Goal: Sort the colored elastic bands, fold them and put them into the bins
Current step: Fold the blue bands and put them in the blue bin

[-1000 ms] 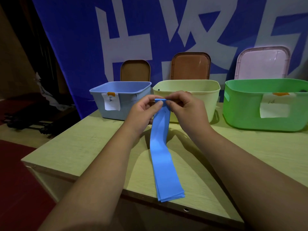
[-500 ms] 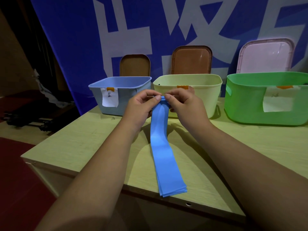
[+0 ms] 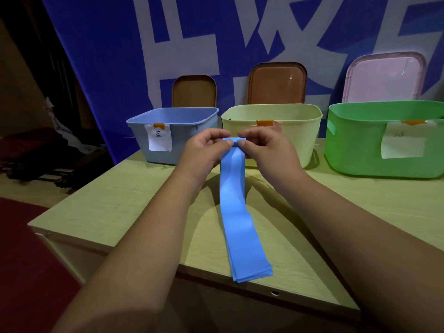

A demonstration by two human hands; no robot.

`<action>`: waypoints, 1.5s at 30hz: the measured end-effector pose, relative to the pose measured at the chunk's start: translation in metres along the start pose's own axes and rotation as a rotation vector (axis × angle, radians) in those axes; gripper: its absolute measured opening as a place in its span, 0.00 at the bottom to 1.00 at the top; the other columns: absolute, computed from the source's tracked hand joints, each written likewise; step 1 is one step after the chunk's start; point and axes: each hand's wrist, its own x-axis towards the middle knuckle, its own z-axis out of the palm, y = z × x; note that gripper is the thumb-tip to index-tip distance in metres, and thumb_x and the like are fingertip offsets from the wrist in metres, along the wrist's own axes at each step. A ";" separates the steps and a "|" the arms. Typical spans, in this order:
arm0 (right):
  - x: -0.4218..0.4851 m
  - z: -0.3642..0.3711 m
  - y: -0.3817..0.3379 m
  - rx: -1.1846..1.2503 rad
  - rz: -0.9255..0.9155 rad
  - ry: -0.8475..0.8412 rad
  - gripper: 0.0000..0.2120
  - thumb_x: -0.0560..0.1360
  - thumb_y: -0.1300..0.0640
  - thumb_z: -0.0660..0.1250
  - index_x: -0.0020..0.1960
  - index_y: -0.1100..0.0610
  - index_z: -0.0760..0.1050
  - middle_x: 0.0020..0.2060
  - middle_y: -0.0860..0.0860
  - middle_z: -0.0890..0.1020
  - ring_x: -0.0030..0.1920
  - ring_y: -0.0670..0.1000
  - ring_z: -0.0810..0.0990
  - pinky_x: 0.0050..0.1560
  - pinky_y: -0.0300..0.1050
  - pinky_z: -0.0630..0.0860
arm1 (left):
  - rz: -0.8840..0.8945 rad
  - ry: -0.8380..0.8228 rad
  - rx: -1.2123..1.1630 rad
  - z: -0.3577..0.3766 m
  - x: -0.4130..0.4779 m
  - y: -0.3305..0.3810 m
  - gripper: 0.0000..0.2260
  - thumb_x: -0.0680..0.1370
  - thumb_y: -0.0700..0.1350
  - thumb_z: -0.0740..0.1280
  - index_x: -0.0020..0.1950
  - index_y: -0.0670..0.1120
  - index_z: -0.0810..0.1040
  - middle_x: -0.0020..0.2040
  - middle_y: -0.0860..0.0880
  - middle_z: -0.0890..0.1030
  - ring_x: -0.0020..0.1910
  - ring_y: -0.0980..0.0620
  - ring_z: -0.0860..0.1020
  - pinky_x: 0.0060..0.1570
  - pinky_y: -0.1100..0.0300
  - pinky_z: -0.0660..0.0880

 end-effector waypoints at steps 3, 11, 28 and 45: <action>0.001 -0.001 0.001 0.030 0.001 0.019 0.06 0.80 0.59 0.76 0.54 0.49 0.85 0.47 0.49 0.87 0.49 0.48 0.87 0.56 0.49 0.86 | -0.023 0.003 0.026 0.001 -0.001 0.002 0.06 0.82 0.45 0.74 0.57 0.46 0.87 0.53 0.46 0.89 0.56 0.47 0.87 0.57 0.50 0.84; 0.002 -0.003 0.004 -0.028 -0.020 0.010 0.05 0.80 0.56 0.76 0.55 0.49 0.85 0.49 0.54 0.86 0.51 0.52 0.87 0.55 0.53 0.86 | -0.014 0.027 0.085 0.000 0.000 0.002 0.04 0.83 0.46 0.73 0.55 0.48 0.87 0.48 0.50 0.89 0.47 0.54 0.86 0.47 0.59 0.81; 0.003 -0.003 0.011 -0.042 -0.033 -0.047 0.07 0.83 0.49 0.73 0.57 0.49 0.86 0.59 0.55 0.82 0.51 0.48 0.87 0.46 0.41 0.85 | 0.035 -0.023 0.016 -0.001 -0.005 0.004 0.07 0.81 0.39 0.75 0.58 0.46 0.86 0.55 0.42 0.88 0.57 0.42 0.87 0.59 0.47 0.84; 0.003 -0.002 0.006 0.212 0.068 -0.076 0.07 0.78 0.64 0.76 0.54 0.54 0.85 0.44 0.43 0.86 0.53 0.54 0.87 0.56 0.51 0.86 | -0.087 -0.049 -0.128 -0.001 -0.007 0.007 0.14 0.80 0.34 0.73 0.65 0.40 0.82 0.58 0.40 0.87 0.58 0.43 0.87 0.59 0.53 0.83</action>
